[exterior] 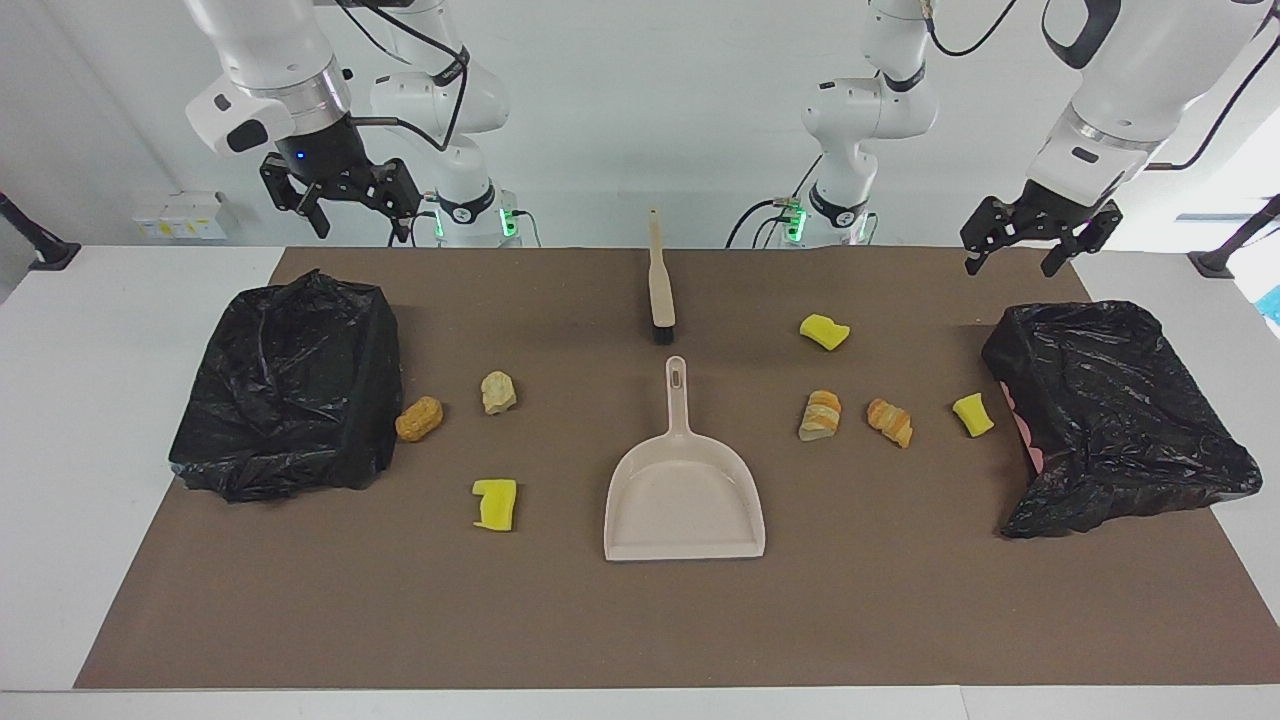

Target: Sweep and dump trash in bin

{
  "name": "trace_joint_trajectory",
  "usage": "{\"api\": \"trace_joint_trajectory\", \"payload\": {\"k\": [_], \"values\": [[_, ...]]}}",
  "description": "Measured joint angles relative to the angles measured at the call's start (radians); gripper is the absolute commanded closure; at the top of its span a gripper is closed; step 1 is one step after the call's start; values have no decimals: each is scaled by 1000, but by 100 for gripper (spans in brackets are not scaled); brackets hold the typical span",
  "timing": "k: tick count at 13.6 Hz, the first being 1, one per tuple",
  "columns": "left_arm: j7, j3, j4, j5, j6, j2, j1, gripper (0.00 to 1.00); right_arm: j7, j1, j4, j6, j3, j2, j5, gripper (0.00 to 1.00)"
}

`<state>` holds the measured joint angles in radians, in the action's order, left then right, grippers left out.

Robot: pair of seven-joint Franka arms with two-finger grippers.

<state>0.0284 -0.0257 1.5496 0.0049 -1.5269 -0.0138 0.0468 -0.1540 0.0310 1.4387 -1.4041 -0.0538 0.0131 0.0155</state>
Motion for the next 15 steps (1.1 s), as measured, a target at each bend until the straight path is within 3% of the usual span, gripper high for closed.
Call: {"api": "trace_joint_trajectory", "payload": {"k": [12, 15], "values": [[5, -1, 6, -2, 14, -7, 0, 0, 0, -3, 0, 0, 0, 0, 0, 0], [2, -4, 46, -19, 15, -29, 0, 0, 0, -3, 0, 0, 0, 0, 0, 0]]}}
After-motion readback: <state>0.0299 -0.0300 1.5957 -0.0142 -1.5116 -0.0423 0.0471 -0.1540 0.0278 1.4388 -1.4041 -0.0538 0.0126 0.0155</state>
